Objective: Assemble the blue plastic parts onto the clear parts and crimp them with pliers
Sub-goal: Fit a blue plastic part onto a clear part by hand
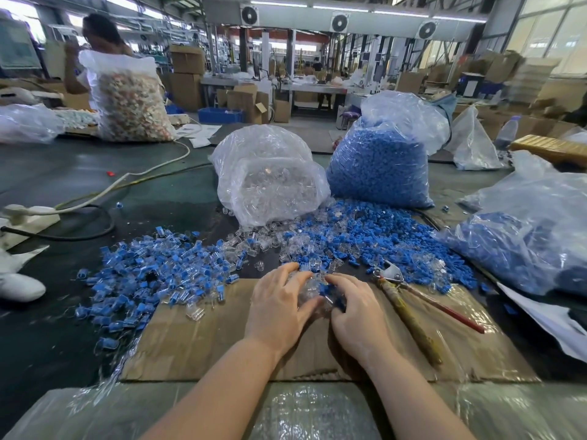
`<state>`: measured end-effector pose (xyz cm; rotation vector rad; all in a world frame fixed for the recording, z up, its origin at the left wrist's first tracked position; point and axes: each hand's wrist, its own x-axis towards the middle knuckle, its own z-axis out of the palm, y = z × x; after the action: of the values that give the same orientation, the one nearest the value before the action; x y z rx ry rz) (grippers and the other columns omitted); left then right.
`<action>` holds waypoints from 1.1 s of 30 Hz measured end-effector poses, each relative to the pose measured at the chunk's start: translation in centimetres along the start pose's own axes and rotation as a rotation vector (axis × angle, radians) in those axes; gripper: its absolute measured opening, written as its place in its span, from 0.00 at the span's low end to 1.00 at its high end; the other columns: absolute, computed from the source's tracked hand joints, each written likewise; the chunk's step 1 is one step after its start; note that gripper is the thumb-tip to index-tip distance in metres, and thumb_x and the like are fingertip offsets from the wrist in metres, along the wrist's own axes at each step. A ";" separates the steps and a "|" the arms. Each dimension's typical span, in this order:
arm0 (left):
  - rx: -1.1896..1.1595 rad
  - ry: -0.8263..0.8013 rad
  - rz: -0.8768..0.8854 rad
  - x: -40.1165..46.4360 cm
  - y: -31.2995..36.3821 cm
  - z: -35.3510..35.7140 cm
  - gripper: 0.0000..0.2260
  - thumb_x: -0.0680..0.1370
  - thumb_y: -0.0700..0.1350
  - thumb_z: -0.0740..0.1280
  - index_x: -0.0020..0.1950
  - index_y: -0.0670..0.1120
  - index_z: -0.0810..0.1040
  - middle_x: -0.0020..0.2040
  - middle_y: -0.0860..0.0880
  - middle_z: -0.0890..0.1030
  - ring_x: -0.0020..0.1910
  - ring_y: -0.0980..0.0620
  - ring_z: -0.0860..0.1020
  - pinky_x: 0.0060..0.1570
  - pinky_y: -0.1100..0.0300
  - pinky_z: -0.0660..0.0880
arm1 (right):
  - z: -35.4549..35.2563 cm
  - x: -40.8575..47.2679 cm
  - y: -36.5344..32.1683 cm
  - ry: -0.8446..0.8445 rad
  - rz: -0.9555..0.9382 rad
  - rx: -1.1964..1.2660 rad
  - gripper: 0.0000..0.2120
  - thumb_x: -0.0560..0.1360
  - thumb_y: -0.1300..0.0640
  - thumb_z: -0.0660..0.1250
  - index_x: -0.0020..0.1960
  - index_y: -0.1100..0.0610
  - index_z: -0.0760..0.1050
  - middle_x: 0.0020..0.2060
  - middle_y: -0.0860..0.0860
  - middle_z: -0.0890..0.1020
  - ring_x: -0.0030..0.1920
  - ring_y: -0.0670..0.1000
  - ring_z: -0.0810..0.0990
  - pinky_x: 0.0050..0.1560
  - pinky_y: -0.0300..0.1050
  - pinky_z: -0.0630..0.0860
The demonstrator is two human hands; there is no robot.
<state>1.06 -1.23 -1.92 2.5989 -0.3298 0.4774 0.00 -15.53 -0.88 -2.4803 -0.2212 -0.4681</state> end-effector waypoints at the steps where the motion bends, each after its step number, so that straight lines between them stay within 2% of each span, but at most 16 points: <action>1: -0.005 0.009 0.000 0.0 0.0 0.0 0.24 0.77 0.60 0.58 0.71 0.55 0.64 0.71 0.55 0.64 0.71 0.57 0.58 0.71 0.61 0.48 | 0.0 0.0 0.1 0.009 0.001 0.005 0.24 0.72 0.67 0.63 0.66 0.53 0.72 0.63 0.47 0.74 0.65 0.45 0.66 0.63 0.28 0.53; 7: 0.062 0.095 -0.046 -0.1 0.0 -0.2 0.23 0.77 0.60 0.59 0.70 0.55 0.67 0.67 0.56 0.67 0.68 0.57 0.61 0.66 0.61 0.52 | 0.2 -0.1 0.4 0.102 0.064 -0.004 0.19 0.73 0.62 0.68 0.63 0.54 0.75 0.58 0.48 0.75 0.62 0.48 0.68 0.62 0.33 0.58; 12: 0.104 0.126 -0.052 -0.3 0.2 -0.6 0.21 0.75 0.61 0.60 0.66 0.55 0.71 0.56 0.54 0.68 0.55 0.55 0.65 0.54 0.62 0.58 | 0.2 -0.2 0.3 0.133 0.108 -0.031 0.16 0.73 0.61 0.69 0.60 0.54 0.76 0.55 0.50 0.74 0.58 0.50 0.67 0.62 0.42 0.64; 16: -0.007 0.261 0.062 -0.7 0.8 -1.2 0.13 0.71 0.54 0.71 0.50 0.48 0.79 0.44 0.52 0.74 0.44 0.52 0.71 0.48 0.59 0.67 | 0.0 -0.3 0.2 0.168 0.113 0.008 0.13 0.73 0.65 0.65 0.56 0.55 0.78 0.52 0.50 0.74 0.55 0.48 0.66 0.56 0.36 0.60; 19: -0.075 0.244 0.196 -1.2 1.2 -1.5 0.09 0.70 0.53 0.70 0.41 0.48 0.77 0.38 0.53 0.75 0.38 0.55 0.69 0.42 0.57 0.72 | -0.3 -0.3 0.1 0.169 0.130 0.045 0.14 0.72 0.68 0.63 0.54 0.56 0.78 0.50 0.49 0.74 0.53 0.45 0.65 0.54 0.34 0.59; 21: -0.074 0.145 0.270 -1.3 1.3 -1.6 0.12 0.69 0.57 0.67 0.42 0.49 0.77 0.38 0.54 0.75 0.38 0.56 0.68 0.43 0.59 0.69 | -0.3 -0.3 0.1 0.160 0.136 0.042 0.14 0.73 0.68 0.62 0.54 0.55 0.79 0.50 0.49 0.75 0.52 0.45 0.65 0.55 0.34 0.59; 23: -0.047 0.022 0.329 -1.3 1.3 -1.4 0.15 0.70 0.59 0.67 0.47 0.49 0.79 0.43 0.53 0.76 0.43 0.55 0.69 0.49 0.60 0.65 | -0.4 -0.3 0.1 0.146 0.139 0.039 0.13 0.74 0.67 0.63 0.54 0.55 0.78 0.50 0.49 0.75 0.52 0.44 0.65 0.53 0.33 0.59; 25: -0.020 -0.032 0.357 -1.1 1.1 -1.1 0.15 0.73 0.58 0.66 0.52 0.49 0.80 0.47 0.52 0.76 0.48 0.54 0.69 0.52 0.63 0.61 | -0.4 -0.2 0.1 0.131 0.143 0.036 0.13 0.75 0.66 0.62 0.54 0.54 0.78 0.51 0.48 0.75 0.52 0.44 0.65 0.52 0.33 0.59; 28: -0.078 -0.012 0.296 -0.9 0.8 -0.9 0.12 0.76 0.52 0.66 0.56 0.50 0.80 0.50 0.54 0.77 0.51 0.55 0.69 0.55 0.64 0.64 | -0.4 -0.2 0.1 0.119 0.158 0.023 0.12 0.75 0.65 0.62 0.55 0.54 0.78 0.52 0.49 0.76 0.54 0.47 0.67 0.56 0.35 0.60; 30: -0.111 0.016 0.259 -0.8 0.8 -0.9 0.11 0.76 0.48 0.67 0.56 0.49 0.80 0.50 0.54 0.77 0.51 0.56 0.69 0.55 0.64 0.65 | -0.4 -0.2 0.1 0.131 0.178 0.005 0.11 0.75 0.62 0.64 0.55 0.54 0.78 0.52 0.50 0.76 0.55 0.49 0.68 0.58 0.40 0.62; 33: -0.136 0.036 0.229 -0.8 0.7 -0.9 0.08 0.76 0.46 0.67 0.54 0.48 0.80 0.49 0.55 0.77 0.48 0.59 0.68 0.55 0.67 0.66 | -0.4 -0.3 0.0 0.150 0.232 -0.063 0.10 0.74 0.57 0.67 0.55 0.52 0.77 0.52 0.48 0.75 0.56 0.50 0.69 0.57 0.44 0.63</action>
<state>-0.18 -1.28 -1.21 2.4288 -0.6295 0.5588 -0.41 -15.77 -0.74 -2.4775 0.1420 -0.5660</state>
